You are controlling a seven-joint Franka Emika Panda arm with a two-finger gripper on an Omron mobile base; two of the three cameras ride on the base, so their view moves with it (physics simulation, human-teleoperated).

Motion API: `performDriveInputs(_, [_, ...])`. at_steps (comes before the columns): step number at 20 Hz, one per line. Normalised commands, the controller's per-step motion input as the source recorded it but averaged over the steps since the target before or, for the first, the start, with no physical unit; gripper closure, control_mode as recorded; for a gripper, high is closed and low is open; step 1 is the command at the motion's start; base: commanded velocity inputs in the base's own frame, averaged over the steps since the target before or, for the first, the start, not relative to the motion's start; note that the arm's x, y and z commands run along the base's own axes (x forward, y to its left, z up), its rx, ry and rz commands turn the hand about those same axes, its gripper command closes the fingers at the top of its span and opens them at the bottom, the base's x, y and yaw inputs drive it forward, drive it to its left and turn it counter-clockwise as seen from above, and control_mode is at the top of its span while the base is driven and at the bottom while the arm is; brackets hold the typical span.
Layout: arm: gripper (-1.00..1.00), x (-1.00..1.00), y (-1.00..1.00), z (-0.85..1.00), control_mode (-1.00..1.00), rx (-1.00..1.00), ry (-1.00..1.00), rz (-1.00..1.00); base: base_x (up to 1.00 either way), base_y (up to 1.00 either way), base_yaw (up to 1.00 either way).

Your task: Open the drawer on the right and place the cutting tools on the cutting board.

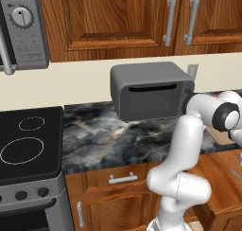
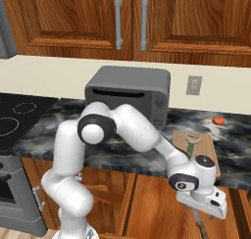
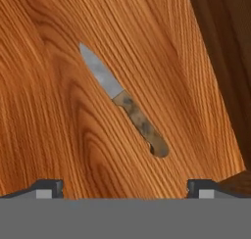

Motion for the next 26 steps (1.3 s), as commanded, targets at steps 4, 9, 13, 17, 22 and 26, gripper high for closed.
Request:
performDriveInputs(4, [-1.0, 0.0, -0.28, -0.27, -1.0, -0.01, -0.02, 0.15, 0.0, 0.0, 0.0])
performDriveInputs(9, [-1.0, 0.0, -0.14, -0.25, -1.0, 0.0, 0.0, 0.1, 0.0, 0.0, 0.0])
performDriveInputs(13, [-1.0, 0.0, -0.11, -0.32, -1.0, -0.01, 0.0, 0.08, 0.0, 0.0, 0.0])
performDriveInputs(17, [-1.0, 0.01, -0.01, -0.34, -1.0, -0.04, 0.0, 0.05, 0.0, 0.0, 0.0])
performDriveInputs(22, [-1.0, 0.08, 0.0, -0.3, -1.0, -0.04, 0.0, 0.02, 0.0, 0.0, 0.0])
performDriveInputs(26, [-1.0, 0.02, 0.0, -0.36, -1.0, -0.05, 0.0, 0.01, 0.0, 0.0, 0.0])
